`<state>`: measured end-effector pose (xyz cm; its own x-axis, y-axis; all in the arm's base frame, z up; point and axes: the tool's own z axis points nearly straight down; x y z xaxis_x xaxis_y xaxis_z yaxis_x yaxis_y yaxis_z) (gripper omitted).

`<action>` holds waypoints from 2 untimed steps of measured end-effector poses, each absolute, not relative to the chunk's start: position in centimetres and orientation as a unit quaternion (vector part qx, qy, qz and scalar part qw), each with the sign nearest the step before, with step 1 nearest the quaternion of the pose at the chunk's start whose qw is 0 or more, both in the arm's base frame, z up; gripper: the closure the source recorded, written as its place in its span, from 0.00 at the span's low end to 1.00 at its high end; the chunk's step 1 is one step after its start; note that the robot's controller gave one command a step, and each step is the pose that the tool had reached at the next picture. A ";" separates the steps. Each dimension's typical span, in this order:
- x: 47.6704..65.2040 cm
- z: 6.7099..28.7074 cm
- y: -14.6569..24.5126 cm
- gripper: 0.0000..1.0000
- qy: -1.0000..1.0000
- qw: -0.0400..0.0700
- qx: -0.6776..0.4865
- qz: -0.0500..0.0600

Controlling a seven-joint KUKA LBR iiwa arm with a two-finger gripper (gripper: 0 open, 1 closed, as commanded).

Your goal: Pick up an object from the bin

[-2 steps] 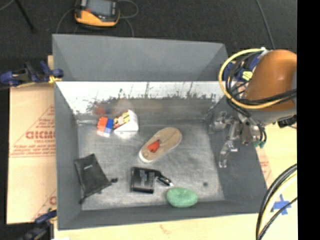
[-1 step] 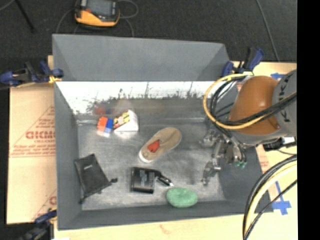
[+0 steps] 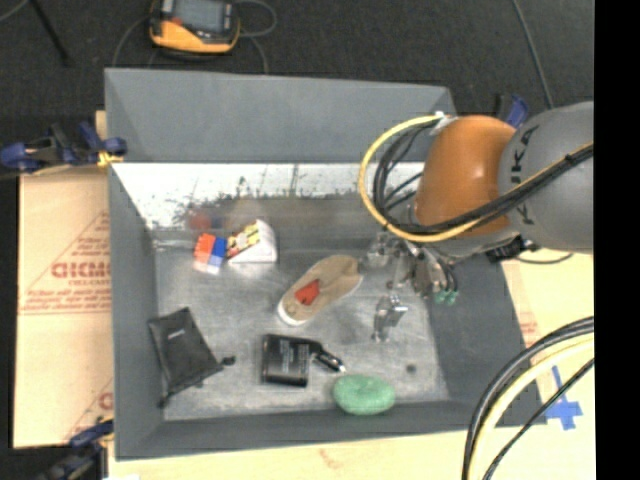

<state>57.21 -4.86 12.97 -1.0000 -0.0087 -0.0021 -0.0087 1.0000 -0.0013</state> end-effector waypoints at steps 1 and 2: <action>60.5 11.6 0.3 0.00 0.999 0.004 -0.039 0.000; 62.8 7.3 0.3 0.00 0.997 0.005 -0.082 -0.001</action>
Offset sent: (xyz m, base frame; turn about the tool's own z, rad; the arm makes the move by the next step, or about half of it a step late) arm 0.0547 0.0535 -0.0597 -0.1574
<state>62.80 0.35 7.27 -0.9864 -0.1641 -0.0093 -0.1641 0.9864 -0.0022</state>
